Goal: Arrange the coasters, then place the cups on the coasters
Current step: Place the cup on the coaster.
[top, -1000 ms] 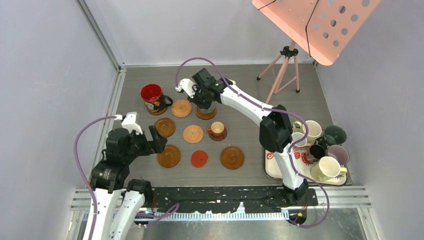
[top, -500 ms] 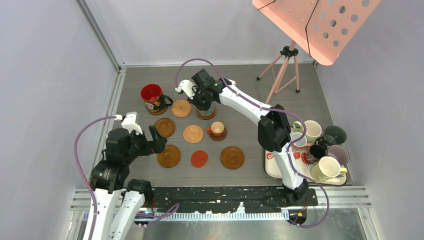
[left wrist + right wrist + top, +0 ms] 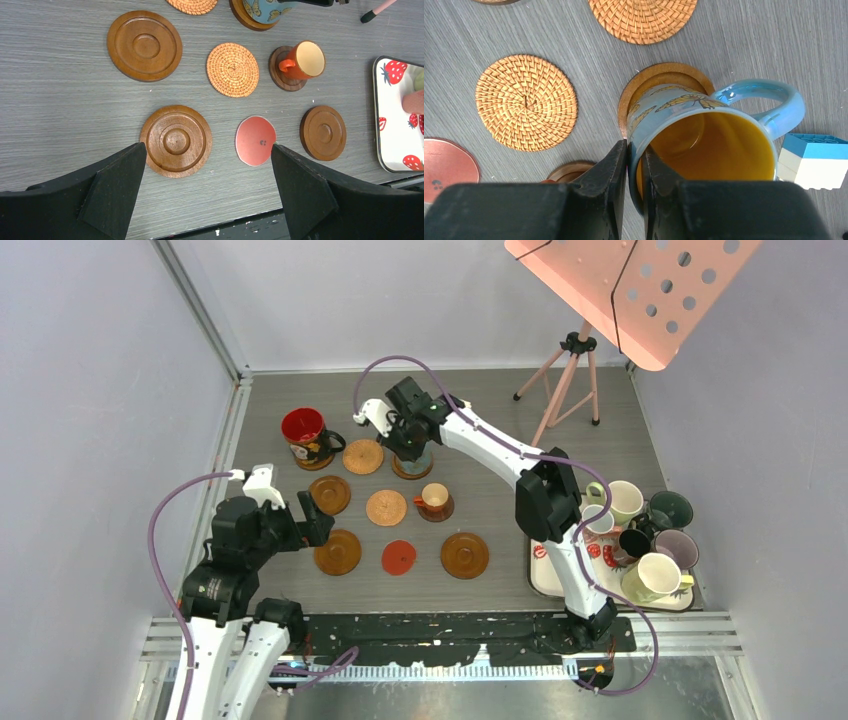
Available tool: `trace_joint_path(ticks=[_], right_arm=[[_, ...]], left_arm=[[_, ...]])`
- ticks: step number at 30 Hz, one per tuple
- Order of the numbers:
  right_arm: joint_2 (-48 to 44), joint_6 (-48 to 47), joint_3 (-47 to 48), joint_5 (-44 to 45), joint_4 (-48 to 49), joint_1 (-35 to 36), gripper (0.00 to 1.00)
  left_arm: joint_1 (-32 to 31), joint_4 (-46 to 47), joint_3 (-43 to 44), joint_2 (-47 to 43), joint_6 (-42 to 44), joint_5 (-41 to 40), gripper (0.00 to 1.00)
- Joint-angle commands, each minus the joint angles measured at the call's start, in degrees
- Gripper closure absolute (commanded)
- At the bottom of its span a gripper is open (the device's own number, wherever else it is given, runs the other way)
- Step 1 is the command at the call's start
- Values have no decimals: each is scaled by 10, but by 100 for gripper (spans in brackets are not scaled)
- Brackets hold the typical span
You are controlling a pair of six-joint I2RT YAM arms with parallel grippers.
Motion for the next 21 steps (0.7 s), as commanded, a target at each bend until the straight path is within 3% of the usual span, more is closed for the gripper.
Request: trace_joint_path(ticks=[1, 21], right_arm=[[-17, -13, 46, -2, 42, -1, 76], [-15, -12, 45, 4, 45, -1, 79]], left_arm=[[-2, 11, 1, -5, -3, -5, 0], [-2, 10, 2, -6, -3, -9, 1]])
